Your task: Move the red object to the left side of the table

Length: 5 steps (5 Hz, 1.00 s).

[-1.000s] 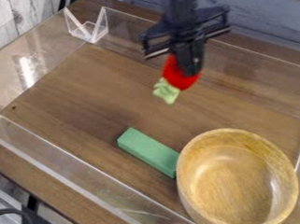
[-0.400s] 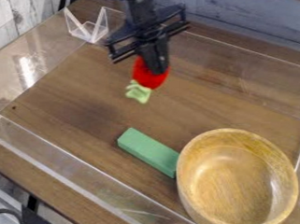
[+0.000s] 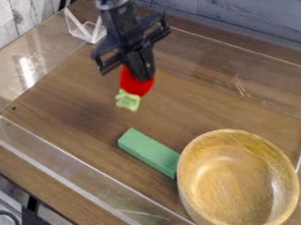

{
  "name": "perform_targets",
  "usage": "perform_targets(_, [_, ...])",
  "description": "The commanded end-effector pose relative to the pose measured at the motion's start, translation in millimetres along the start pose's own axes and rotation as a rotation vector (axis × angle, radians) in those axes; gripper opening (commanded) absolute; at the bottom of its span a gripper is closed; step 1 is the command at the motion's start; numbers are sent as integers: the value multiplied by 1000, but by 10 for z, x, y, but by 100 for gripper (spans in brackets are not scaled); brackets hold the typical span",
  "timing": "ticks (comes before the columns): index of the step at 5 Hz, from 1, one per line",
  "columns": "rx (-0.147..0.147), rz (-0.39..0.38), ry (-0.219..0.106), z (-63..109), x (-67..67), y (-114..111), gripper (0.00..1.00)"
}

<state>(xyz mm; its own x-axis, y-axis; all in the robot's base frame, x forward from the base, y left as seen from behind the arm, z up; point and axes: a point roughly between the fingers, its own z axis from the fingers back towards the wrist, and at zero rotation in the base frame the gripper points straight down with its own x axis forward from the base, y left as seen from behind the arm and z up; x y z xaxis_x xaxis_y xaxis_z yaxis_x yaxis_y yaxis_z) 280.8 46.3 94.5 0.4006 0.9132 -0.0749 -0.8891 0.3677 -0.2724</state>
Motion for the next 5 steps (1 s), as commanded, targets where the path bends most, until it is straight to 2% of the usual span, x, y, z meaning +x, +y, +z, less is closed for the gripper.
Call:
perform_targets(1, [-48, 55, -44, -17, 14, -20, 0])
perform_targets(2, [-72, 49, -71, -20, 68, -41, 0])
perform_targets(3, [-83, 49, -95, -18, 119, -59, 0])
perform_targets(5, [-96, 22, -125, -198, 148, -95, 0])
